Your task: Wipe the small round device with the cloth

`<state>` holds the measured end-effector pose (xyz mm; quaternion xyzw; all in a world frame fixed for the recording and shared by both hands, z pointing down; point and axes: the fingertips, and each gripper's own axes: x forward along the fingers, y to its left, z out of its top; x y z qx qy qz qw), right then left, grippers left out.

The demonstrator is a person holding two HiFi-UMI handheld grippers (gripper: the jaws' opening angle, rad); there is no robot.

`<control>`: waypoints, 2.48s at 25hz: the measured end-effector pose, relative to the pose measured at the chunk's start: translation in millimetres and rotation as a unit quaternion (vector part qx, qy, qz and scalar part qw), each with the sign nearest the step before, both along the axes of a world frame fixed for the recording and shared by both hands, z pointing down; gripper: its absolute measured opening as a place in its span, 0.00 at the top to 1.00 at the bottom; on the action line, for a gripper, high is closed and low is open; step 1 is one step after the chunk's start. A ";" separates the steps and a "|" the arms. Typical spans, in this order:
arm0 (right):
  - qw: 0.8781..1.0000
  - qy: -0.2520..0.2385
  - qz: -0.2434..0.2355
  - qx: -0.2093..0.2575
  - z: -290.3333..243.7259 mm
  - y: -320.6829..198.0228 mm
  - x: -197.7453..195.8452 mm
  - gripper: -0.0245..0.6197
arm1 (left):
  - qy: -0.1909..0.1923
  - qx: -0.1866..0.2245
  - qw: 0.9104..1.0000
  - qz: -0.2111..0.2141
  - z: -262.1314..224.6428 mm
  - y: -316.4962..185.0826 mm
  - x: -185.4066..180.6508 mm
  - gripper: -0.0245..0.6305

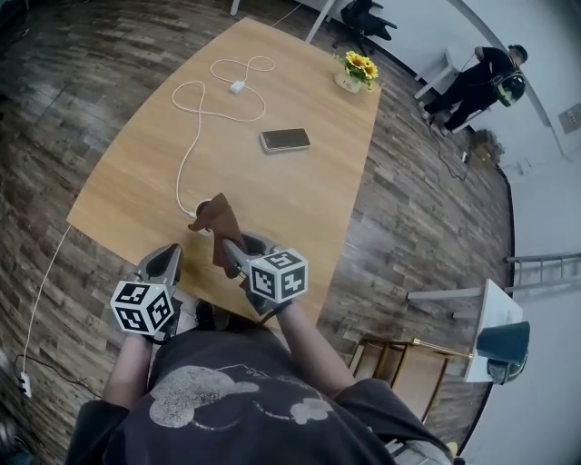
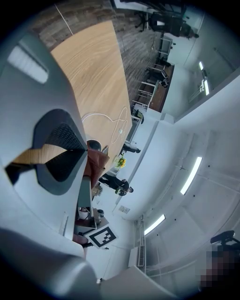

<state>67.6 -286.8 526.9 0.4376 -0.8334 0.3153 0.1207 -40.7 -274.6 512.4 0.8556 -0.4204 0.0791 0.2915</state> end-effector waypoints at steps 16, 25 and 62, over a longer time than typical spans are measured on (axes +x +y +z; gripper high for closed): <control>0.993 -0.005 -0.117 0.005 -1.2 31.2 -10.9 0.85 | -0.008 0.002 0.998 -0.058 -9.2 15.5 8.5 0.93; 0.988 0.008 -0.151 -0.035 31.6 16.5 -25.9 0.85 | -0.018 -0.001 0.996 -0.087 -6.8 22.3 -3.2 0.93; 0.997 -0.003 -0.061 -0.048 30.4 4.4 30.8 0.85 | -0.036 0.006 0.997 -0.061 -11.6 19.6 9.2 0.93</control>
